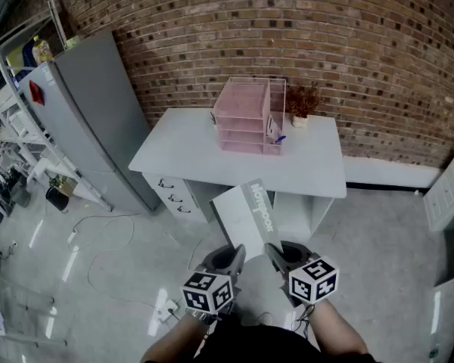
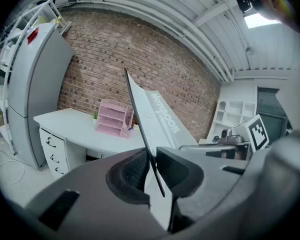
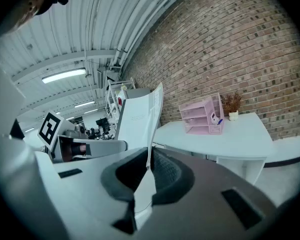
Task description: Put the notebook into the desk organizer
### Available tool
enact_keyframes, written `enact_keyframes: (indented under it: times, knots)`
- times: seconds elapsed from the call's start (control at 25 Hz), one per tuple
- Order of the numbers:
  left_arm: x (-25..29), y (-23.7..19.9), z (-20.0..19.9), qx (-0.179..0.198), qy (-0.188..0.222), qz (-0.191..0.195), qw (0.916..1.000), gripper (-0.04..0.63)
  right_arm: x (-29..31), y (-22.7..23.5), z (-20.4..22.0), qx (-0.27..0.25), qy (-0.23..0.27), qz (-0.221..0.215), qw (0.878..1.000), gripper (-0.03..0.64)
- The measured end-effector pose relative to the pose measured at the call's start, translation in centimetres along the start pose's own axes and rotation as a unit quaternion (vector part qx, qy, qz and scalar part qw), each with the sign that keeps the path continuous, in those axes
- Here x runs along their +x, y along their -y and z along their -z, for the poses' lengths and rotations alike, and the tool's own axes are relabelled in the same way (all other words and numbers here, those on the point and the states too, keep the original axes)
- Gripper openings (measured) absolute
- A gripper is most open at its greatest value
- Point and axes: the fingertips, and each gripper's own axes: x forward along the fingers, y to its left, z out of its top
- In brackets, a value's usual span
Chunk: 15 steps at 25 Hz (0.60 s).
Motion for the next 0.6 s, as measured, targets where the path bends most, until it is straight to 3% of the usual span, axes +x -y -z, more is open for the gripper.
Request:
enact_keyframes:
  times: [0.6]
  knots:
    - [0.3, -1.6, -0.2, -0.006, -0.002, -0.001, 1.0000, 0.044, 1.6, -0.1, 0.0, -0.009, -0.004, -0.003, 1.000, 0.031]
